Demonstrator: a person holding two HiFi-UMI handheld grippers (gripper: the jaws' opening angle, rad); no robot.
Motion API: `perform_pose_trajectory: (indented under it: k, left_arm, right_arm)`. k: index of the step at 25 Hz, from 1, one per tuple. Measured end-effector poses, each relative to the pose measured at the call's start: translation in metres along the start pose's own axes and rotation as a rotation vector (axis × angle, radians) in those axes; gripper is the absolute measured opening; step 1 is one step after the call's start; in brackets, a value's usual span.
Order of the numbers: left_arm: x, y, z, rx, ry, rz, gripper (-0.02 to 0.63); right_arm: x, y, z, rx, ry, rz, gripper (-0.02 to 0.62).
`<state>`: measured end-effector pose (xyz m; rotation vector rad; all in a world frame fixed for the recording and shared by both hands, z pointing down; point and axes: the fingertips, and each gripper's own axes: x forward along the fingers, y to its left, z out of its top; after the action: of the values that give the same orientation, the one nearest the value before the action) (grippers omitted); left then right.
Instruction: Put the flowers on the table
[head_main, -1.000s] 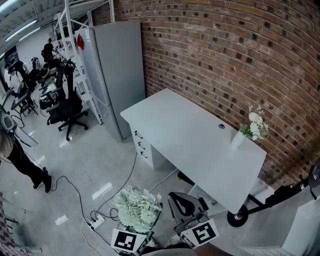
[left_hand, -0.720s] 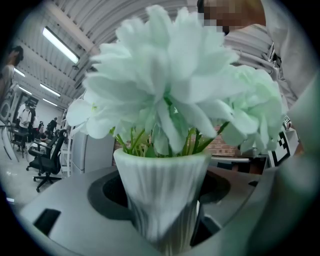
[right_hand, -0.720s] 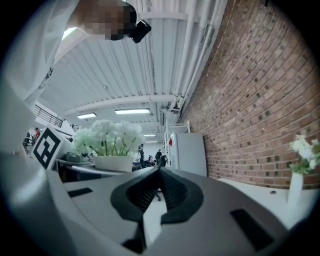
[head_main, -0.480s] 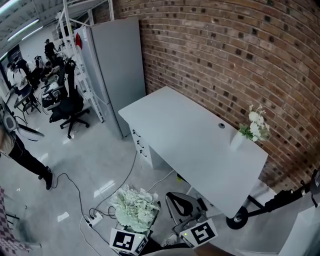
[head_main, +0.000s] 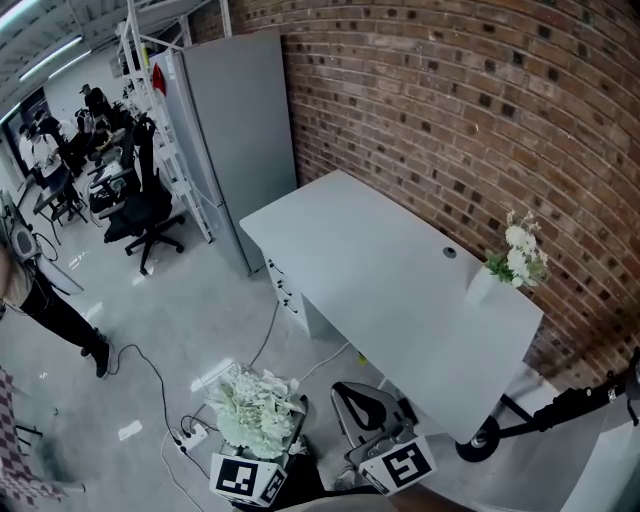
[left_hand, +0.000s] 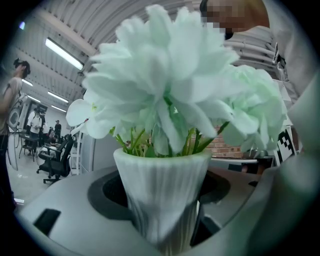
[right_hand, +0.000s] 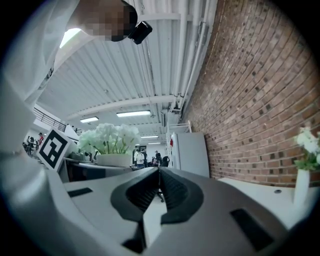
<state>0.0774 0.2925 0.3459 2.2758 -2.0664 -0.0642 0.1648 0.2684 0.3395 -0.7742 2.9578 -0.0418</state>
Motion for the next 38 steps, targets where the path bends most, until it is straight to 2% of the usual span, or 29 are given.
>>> perform_pose_trajectory:
  k: [8, 20, 29, 38]
  left_arm:
    - [0.034, 0.030, -0.005, -0.010, 0.003, -0.035, 0.353]
    - [0.117, 0.115, -0.002, 0.018, 0.003, -0.127, 0.353]
    - [0.167, 0.174, -0.010, -0.033, 0.019, -0.176, 0.353]
    - [0.186, 0.213, -0.010, -0.062, 0.016, -0.232, 0.353]
  right_arm:
    - [0.039, -0.011, -0.010, -0.009, 0.019, -0.016, 0.020]
    - [0.159, -0.051, -0.027, -0.021, 0.051, -0.094, 0.020]
    - [0.240, -0.065, -0.037, -0.029, 0.089, -0.109, 0.020]
    - [0.296, -0.071, -0.038, -0.029, 0.091, -0.143, 0.020]
